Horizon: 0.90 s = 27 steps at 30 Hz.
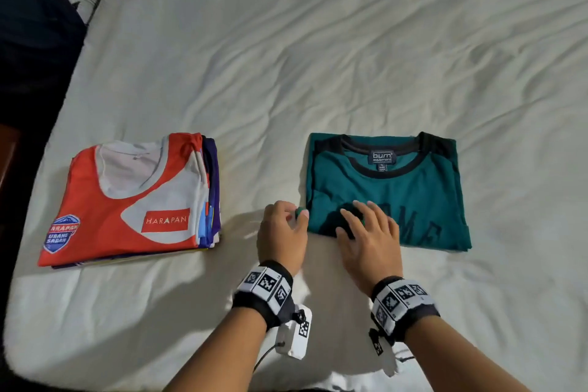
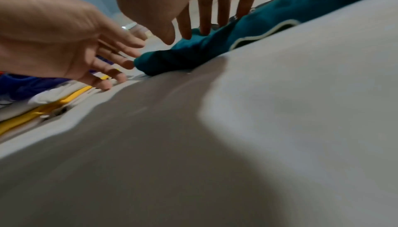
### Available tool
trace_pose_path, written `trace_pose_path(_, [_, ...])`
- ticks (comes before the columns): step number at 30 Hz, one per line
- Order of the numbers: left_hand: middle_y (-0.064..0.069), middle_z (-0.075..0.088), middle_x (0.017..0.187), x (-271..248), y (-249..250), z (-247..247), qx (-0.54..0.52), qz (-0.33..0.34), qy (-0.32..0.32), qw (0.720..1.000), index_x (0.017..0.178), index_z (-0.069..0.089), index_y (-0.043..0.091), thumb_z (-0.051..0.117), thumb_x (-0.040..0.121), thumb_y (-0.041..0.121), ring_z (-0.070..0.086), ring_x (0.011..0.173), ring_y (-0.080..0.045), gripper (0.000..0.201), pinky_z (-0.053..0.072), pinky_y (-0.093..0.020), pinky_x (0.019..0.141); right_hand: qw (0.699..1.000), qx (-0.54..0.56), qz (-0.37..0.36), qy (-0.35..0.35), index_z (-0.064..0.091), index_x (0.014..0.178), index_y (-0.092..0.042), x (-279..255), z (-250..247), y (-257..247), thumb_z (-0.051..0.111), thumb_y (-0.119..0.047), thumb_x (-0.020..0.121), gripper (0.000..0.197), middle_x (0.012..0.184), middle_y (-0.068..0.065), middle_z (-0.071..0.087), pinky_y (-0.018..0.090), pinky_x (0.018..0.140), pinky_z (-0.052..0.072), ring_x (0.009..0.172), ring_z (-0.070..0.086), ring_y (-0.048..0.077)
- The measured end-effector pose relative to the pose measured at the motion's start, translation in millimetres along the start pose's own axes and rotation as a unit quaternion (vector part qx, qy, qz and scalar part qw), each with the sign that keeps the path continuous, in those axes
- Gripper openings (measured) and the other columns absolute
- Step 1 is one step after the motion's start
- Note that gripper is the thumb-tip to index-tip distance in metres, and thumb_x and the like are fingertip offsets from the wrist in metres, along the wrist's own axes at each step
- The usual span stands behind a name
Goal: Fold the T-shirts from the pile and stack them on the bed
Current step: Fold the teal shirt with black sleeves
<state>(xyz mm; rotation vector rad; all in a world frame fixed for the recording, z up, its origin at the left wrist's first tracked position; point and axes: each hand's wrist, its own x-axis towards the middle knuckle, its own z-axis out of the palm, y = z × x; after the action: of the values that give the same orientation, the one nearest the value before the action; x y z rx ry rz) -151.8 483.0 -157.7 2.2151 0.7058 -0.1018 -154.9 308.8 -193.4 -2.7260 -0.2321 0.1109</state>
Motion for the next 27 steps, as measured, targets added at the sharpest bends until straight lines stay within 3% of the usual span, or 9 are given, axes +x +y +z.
trace_pose_path(3, [-0.001, 0.062, 0.107, -11, 6, 15, 0.071, -0.030, -0.024, 0.997, 0.110, 0.070, 0.018, 0.064, 0.094, 0.049, 0.059, 0.103, -0.025, 0.036, 0.048, -0.039, 0.086, 0.993, -0.056, 0.096, -0.039, 0.045, 0.150, -0.026, -10, -7, 30, 0.027, -0.056, 0.101, 0.060, 0.163, 0.010, 0.029, 0.049, 0.123, 0.004, 0.154, 0.015, 0.032])
trace_pose_path(6, [-0.004, 0.057, 0.109, -13, 14, 30, 0.143, -0.037, -0.039, 0.988, 0.110, 0.070, 0.015, 0.058, 0.096, 0.054, 0.055, 0.107, -0.028, 0.043, 0.045, -0.040, 0.083, 0.987, -0.090, 0.094, -0.099, 0.021, 0.161, -0.031, -15, -8, 50, 0.012, -0.064, 0.100, 0.070, 0.170, 0.006, 0.006, 0.049, 0.122, -0.012, 0.156, -0.003, 0.031])
trace_pose_path(11, [-0.007, 0.053, 0.109, -9, 25, 36, 0.168, -0.012, -0.011, 0.986, 0.095, 0.073, 0.012, 0.060, 0.100, 0.036, 0.050, 0.106, -0.031, 0.028, 0.047, -0.042, 0.078, 0.983, -0.102, 0.090, -0.127, 0.014, 0.162, -0.030, -13, -6, 50, 0.007, -0.064, 0.100, 0.071, 0.170, 0.007, 0.001, 0.055, 0.123, -0.008, 0.156, -0.005, 0.033])
trace_pose_path(14, [-0.004, 0.050, 0.098, -11, 28, 37, 0.121, 0.021, 0.046, 0.991, 0.076, 0.072, 0.011, 0.069, 0.094, 0.029, 0.048, 0.094, -0.030, 0.027, 0.050, -0.044, 0.070, 0.983, -0.091, 0.092, -0.133, 0.018, 0.162, -0.030, -11, -10, 50, 0.003, -0.065, 0.097, 0.075, 0.170, 0.007, 0.005, 0.056, 0.123, -0.005, 0.156, -0.002, 0.033])
trace_pose_path(16, [-0.002, 0.049, 0.096, -13, 29, 37, 0.082, 0.019, 0.062, 0.994, 0.076, 0.074, 0.011, 0.069, 0.095, 0.030, 0.046, 0.093, -0.028, 0.027, 0.049, -0.042, 0.072, 0.984, -0.080, 0.091, -0.134, 0.021, 0.161, -0.031, -10, -13, 51, 0.001, -0.066, 0.095, 0.078, 0.170, 0.007, 0.007, 0.056, 0.123, -0.004, 0.156, 0.000, 0.033])
trace_pose_path(19, [-0.004, 0.052, 0.088, -11, 28, 35, -0.005, -0.017, 0.061, 0.998, 0.076, 0.072, 0.007, 0.066, 0.097, 0.029, 0.050, 0.093, -0.029, 0.031, 0.049, -0.038, 0.077, 0.984, -0.068, 0.091, -0.141, 0.022, 0.161, -0.031, -9, -17, 51, 0.001, -0.066, 0.095, 0.078, 0.170, 0.006, 0.007, 0.055, 0.123, -0.005, 0.156, 0.000, 0.033])
trace_pose_path(23, [-0.001, 0.049, 0.058, -13, 26, 34, -0.078, -0.050, 0.039, 0.995, 0.062, 0.058, 0.008, 0.068, 0.097, 0.027, 0.047, 0.066, -0.026, 0.041, 0.042, -0.033, 0.063, 0.983, -0.071, 0.088, -0.143, 0.023, 0.161, -0.030, -10, -17, 51, 0.003, -0.065, 0.097, 0.075, 0.170, 0.007, 0.008, 0.056, 0.123, -0.003, 0.156, 0.000, 0.033])
trace_pose_path(25, [-0.001, 0.061, 0.060, -9, 23, 34, -0.127, -0.090, 0.024, 0.987, 0.064, 0.065, 0.016, 0.073, 0.093, 0.026, 0.055, 0.064, -0.024, 0.032, 0.046, -0.030, 0.064, 0.983, -0.073, 0.088, -0.144, 0.021, 0.161, -0.030, -11, -16, 50, 0.004, -0.064, 0.098, 0.073, 0.170, 0.007, 0.006, 0.056, 0.123, -0.005, 0.156, -0.001, 0.033])
trace_pose_path(27, [0.002, 0.072, 0.070, -4, 20, 31, -0.212, -0.141, 0.022, 0.967, 0.069, 0.074, 0.025, 0.080, 0.087, 0.022, 0.067, 0.074, -0.017, 0.019, 0.053, -0.027, 0.072, 0.982, -0.074, 0.088, -0.149, 0.019, 0.161, -0.030, -11, -15, 49, 0.004, -0.064, 0.098, 0.073, 0.170, 0.007, 0.004, 0.055, 0.122, -0.008, 0.156, -0.004, 0.033])
